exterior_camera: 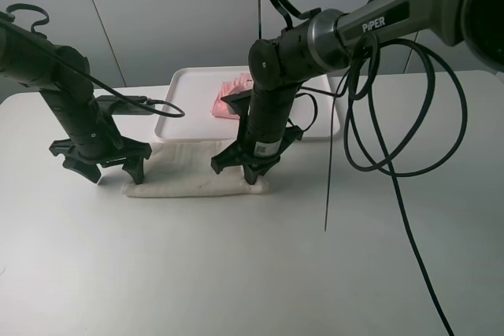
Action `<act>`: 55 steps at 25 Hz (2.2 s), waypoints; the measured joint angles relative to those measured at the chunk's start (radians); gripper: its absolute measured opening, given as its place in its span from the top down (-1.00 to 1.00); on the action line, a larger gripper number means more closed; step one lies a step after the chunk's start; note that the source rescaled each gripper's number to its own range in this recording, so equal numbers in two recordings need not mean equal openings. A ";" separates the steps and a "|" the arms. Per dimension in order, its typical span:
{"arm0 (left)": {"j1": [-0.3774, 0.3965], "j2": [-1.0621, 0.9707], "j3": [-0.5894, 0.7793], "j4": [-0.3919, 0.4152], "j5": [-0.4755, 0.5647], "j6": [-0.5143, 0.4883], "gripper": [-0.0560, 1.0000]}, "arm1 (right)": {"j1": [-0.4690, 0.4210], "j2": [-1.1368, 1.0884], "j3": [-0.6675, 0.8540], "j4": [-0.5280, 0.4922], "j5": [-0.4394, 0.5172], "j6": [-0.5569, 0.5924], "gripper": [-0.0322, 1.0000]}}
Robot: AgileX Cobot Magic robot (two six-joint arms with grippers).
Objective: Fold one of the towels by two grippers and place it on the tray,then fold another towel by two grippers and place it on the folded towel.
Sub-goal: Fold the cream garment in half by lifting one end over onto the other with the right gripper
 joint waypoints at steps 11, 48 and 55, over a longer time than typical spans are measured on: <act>0.000 0.000 0.000 0.000 0.000 0.005 -0.97 | 0.000 -0.090 0.000 0.038 0.051 -0.042 0.88; 0.000 0.000 0.000 -0.006 0.002 0.062 -0.97 | -0.002 0.002 0.000 1.052 -0.063 -0.697 0.88; 0.000 0.013 -0.059 -0.006 0.107 0.110 -0.97 | -0.002 0.002 0.008 1.052 -0.061 -0.701 0.88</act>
